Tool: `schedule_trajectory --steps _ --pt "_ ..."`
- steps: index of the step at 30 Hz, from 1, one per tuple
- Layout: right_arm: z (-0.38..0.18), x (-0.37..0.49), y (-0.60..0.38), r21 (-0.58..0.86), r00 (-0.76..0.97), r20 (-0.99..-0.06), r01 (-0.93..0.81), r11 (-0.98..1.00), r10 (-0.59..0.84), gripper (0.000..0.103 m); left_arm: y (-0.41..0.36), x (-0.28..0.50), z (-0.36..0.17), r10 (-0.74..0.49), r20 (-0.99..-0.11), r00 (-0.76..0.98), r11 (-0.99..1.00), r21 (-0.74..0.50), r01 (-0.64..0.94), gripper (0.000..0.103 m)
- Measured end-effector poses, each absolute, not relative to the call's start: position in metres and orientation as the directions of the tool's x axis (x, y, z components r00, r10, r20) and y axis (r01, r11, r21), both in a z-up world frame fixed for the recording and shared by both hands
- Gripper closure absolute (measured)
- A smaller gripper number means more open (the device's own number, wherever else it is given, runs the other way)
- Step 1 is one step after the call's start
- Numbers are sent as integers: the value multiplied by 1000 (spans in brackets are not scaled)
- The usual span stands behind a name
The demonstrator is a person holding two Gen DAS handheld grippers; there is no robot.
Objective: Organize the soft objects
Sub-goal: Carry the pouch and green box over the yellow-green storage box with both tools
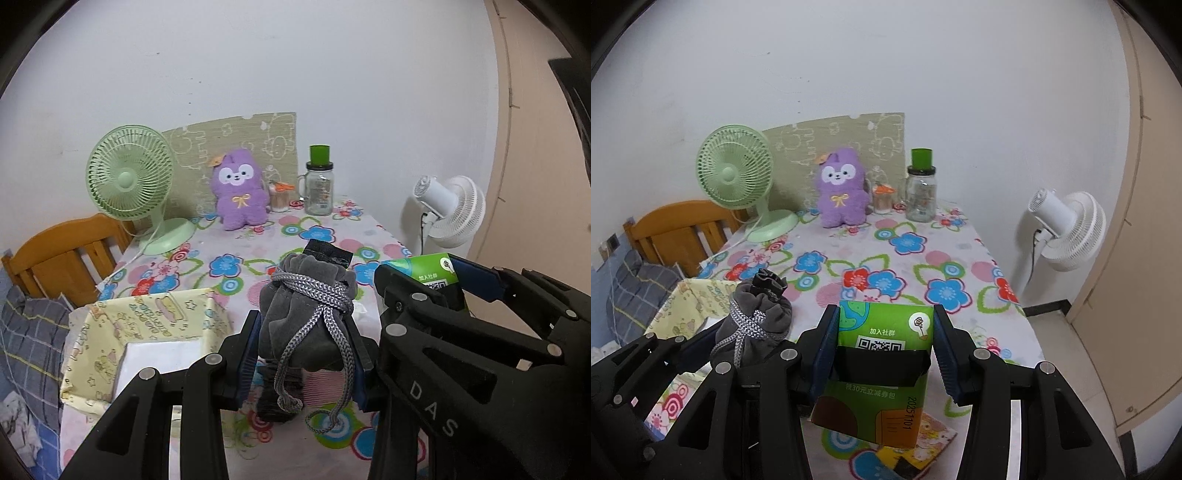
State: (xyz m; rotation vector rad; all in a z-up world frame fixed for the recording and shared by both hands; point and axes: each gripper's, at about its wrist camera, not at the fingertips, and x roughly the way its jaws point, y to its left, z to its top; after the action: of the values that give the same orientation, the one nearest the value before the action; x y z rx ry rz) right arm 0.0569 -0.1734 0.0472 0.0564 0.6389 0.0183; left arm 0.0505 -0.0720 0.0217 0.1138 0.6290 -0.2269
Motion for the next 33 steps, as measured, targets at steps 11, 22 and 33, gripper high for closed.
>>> schedule_trajectory --steps 11,22,33 --pt "54 69 -144 58 801 -593 -50 997 75 51 -47 59 28 -140 -594 792 977 47 208 61" --pt "57 84 -112 60 796 -596 -85 995 104 51 -16 70 32 -106 -594 798 982 61 176 61" --pt "56 95 -77 33 786 -609 -110 993 107 51 22 86 25 -111 -604 789 987 26 159 61"
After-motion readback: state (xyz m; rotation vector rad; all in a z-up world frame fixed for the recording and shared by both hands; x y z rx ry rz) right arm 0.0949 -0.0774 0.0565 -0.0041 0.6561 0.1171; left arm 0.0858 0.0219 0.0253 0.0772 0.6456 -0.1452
